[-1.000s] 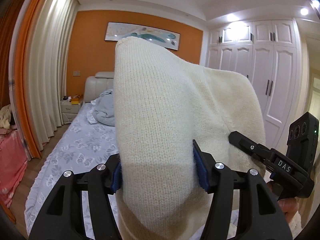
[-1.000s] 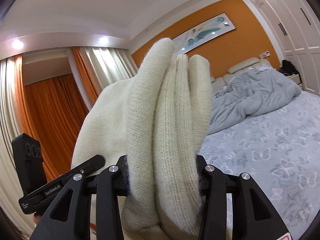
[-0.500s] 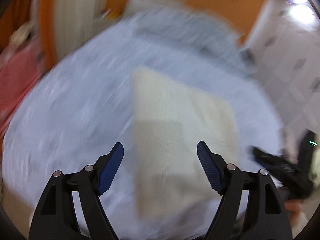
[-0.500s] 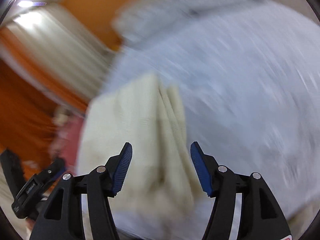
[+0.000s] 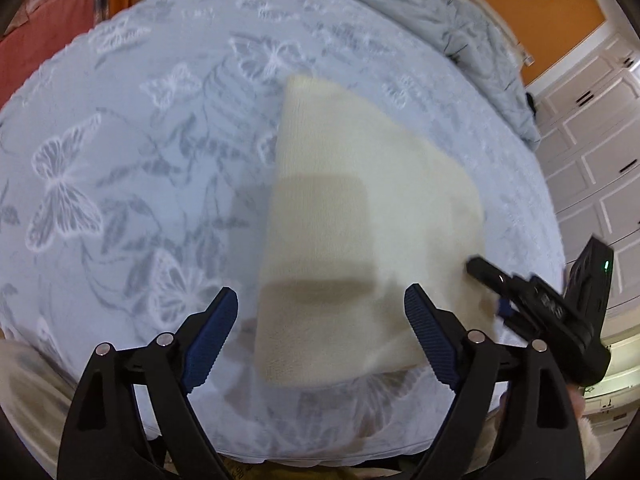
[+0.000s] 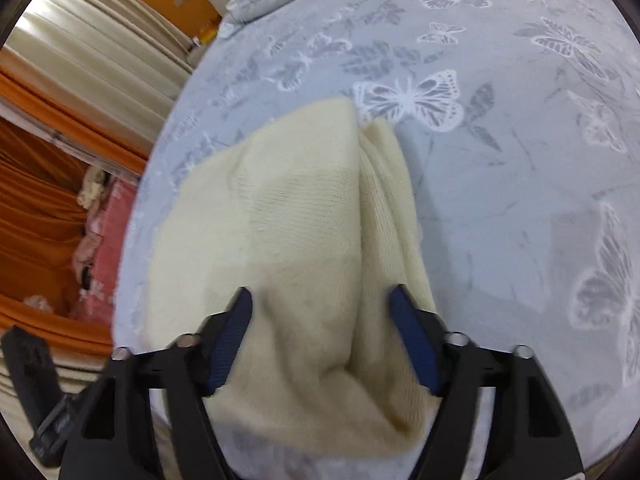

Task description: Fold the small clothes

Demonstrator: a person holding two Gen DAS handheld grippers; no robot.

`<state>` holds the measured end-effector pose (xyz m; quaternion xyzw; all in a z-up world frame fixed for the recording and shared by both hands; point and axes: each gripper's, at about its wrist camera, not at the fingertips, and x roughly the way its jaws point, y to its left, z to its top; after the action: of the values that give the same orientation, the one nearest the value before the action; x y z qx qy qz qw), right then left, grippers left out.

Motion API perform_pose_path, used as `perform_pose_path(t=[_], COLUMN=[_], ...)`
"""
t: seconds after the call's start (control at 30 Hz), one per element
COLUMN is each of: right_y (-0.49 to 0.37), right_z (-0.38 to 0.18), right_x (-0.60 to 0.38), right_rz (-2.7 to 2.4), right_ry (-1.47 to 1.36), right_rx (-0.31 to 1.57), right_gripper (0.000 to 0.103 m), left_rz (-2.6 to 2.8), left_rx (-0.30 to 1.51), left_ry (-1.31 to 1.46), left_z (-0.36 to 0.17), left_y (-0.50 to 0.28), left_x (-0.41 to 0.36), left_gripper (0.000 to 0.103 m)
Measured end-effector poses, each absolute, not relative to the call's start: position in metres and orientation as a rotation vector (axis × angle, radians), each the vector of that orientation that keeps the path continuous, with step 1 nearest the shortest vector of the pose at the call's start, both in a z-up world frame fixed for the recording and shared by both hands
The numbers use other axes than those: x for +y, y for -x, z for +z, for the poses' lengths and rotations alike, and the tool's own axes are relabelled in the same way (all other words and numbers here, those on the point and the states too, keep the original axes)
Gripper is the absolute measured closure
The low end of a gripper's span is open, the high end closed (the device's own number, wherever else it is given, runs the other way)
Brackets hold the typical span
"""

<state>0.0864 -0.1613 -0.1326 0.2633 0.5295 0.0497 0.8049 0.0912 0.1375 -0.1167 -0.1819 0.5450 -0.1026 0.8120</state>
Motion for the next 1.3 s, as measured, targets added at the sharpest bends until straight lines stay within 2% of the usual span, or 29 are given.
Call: perform_pose_path(t=[0.1,0.17,0.3,0.4,0.5,0.53,0.63,0.73,0.83,0.87,0.93,1.0,1.07,1.13,1.17,1.2,1.23,1.27,1.3], right_y=[-0.072,-0.061,-0.064,-0.06,-0.063,-0.063,-0.058,-0.062,-0.063,-0.061,-0.055,-0.053,-0.063,-0.076,-0.079,-0.083,-0.089,-0.091,-0.091], right_z=[-0.093,-0.082,-0.138,-0.138,-0.133,-0.128,-0.113,-0.124,-0.142,-0.138,-0.122,-0.116,-0.132,-0.16,-0.167,-0.169,-0.166,-0.158,-0.149], right_x=[-0.167,-0.172,-0.179,-0.18,-0.181,-0.182,-0.188,-0.18,-0.176,-0.178,-0.184,-0.191,-0.199,-0.204,-0.205,-0.204,-0.203,-0.202,-0.202], right_rz=[0.166,0.151,0.085,0.085,0.089,0.095,0.109,0.098,0.081,0.077,0.026,-0.04,-0.071,-0.013,0.011,0.046,0.051,0.063,0.085], right_ry=[-0.593,-0.577,-0.559,-0.621,-0.628,-0.632,-0.659,-0.604,-0.581,-0.599,-0.601,-0.568,-0.578,-0.721,-0.777,-0.817,-0.826,-0.832,-0.848], right_rx=[1.009,0.975,1.132,1.104,1.102,1.089,1.05,1.093,1.128,1.12,1.07,1.033,1.082,1.161,1.165,1.161,1.163,1.157,1.129], right_gripper=[0.088,0.088,0.088,0.087,0.087,0.087,0.088,0.088,0.087,0.085,0.073,0.039,0.038,0.038,0.043,0.061,0.064,0.074,0.078], left_rz=[-0.214,-0.252,-0.319,-0.261,-0.209,-0.196,-0.212,-0.208,-0.114,-0.106,-0.114,-0.133,-0.127,-0.117,-0.118,-0.119,-0.131,-0.146,-0.153], left_rx=[1.162,1.149,1.164,1.183,1.167,1.163,1.172,1.161,1.248,1.258,1.253,1.224,1.215,1.232,1.238,1.238,1.235,1.233,1.229], left_ry=[0.392,0.368,0.232,0.075,0.087,0.08,-0.047,-0.119,0.017,0.06,0.063,-0.003,-0.027,0.012,0.029,0.035,0.026,0.01,-0.013], left_z=[-0.117,-0.109,-0.11,-0.128,-0.135,-0.137,-0.143,-0.143,-0.164,-0.166,-0.161,-0.156,-0.156,-0.161,-0.162,-0.162,-0.16,-0.159,-0.157], left_y=[-0.087,-0.08,-0.053,-0.037,-0.039,-0.044,-0.053,-0.048,-0.061,-0.063,-0.063,-0.058,-0.056,-0.06,-0.062,-0.064,-0.065,-0.066,-0.069], left_x=[0.137,0.137,0.129,0.121,0.123,0.121,0.111,0.112,0.134,0.139,0.139,0.132,0.13,0.134,0.136,0.137,0.136,0.134,0.132], left_gripper=[0.02,0.02,0.016,0.016,0.021,0.027,0.035,0.034,0.031,0.03,0.031,0.031,0.028,0.026,0.027,0.027,0.031,0.036,0.037])
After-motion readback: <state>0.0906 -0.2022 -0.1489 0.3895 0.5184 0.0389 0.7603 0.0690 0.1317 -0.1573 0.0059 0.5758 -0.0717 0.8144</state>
